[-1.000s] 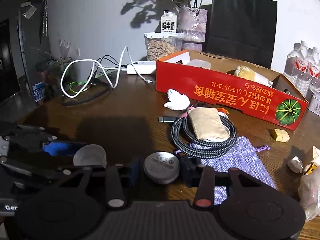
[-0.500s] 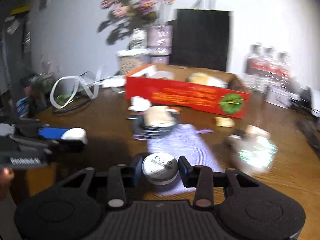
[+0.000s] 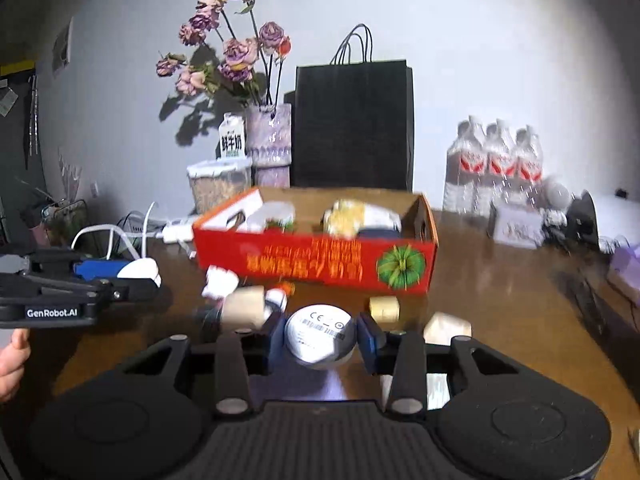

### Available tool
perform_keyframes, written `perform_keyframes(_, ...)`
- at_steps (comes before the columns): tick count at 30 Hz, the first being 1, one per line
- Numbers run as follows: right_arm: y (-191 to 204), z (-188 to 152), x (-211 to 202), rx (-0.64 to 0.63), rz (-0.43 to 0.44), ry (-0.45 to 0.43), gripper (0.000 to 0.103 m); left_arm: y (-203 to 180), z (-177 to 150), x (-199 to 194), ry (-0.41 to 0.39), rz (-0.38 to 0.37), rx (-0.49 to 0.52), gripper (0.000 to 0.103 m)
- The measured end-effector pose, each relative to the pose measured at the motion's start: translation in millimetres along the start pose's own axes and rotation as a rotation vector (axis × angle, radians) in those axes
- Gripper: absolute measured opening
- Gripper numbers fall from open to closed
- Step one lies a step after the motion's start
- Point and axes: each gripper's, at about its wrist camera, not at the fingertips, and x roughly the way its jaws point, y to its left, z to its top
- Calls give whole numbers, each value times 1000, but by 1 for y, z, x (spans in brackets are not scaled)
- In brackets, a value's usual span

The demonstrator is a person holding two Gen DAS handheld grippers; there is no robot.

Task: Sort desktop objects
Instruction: 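Carry the lid with the left tool while the right tool carries the tin into the cardboard box, releasing both, then withdraw both open tools from the cardboard box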

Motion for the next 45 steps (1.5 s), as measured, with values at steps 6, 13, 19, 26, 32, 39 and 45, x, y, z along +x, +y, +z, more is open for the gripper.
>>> perform_keyframes(6, -13, 72, 73, -12, 42, 50, 38, 38, 64, 76, 42, 66, 17, 41)
perform_keyframes(13, -18, 139, 203, 6, 125, 241, 38, 78, 101, 187, 257, 87, -36, 41)
perform_keyframes(19, 6, 131, 294, -31, 82, 459, 38, 84, 91, 245, 369, 85, 7, 41)
perform_keyframes(26, 6, 103, 324, 12, 77, 561, 39, 85, 81, 262, 384, 109, 112, 43)
perform_keyframes(32, -1, 109, 294, 12, 63, 509, 45, 86, 85, 261, 382, 77, 87, 63)
perform_keyframes(39, -17, 130, 218, -4, -5, 384, 61, 87, 113, 204, 308, 65, -42, 84)
perform_keyframes(45, -10, 117, 113, -42, -3, 199, 82, 71, 112, 112, 173, 57, -129, 102)
